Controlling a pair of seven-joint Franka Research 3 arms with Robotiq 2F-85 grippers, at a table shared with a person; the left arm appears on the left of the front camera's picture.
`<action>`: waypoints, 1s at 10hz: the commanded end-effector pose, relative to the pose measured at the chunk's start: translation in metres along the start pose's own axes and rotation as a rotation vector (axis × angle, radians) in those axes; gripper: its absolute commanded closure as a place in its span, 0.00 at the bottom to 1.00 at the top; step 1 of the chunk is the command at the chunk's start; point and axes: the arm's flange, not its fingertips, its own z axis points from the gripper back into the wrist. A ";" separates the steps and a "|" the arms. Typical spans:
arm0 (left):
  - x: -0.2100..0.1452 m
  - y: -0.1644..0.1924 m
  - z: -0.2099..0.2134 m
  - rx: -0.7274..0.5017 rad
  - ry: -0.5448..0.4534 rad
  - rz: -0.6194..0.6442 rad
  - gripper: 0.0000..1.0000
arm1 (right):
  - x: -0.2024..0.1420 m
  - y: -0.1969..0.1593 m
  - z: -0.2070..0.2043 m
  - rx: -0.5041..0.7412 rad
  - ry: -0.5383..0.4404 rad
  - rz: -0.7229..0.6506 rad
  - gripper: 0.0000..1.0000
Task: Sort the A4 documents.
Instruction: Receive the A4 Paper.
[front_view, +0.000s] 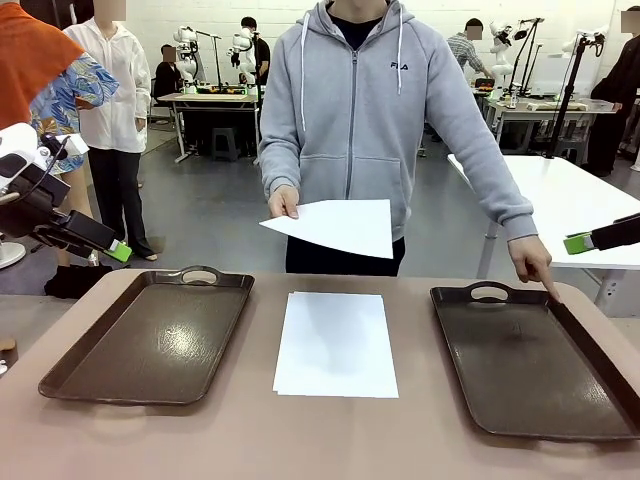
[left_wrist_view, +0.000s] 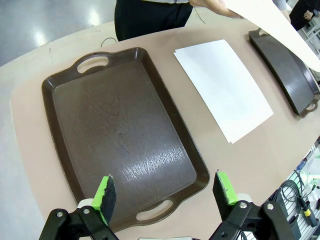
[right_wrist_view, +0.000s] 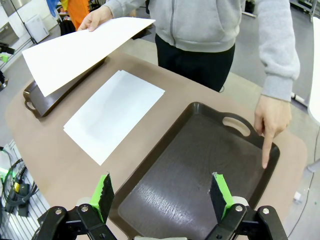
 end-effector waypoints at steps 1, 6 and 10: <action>0.000 0.001 0.000 -0.005 -0.001 0.002 0.00 | -0.001 0.000 -0.001 0.006 -0.001 -0.003 0.00; 0.000 0.001 0.000 -0.005 -0.001 0.002 0.00 | 0.000 0.000 0.000 0.000 0.000 0.000 0.00; 0.000 0.001 0.000 -0.005 -0.001 0.002 0.00 | 0.026 0.001 -0.032 0.091 0.125 -0.094 0.00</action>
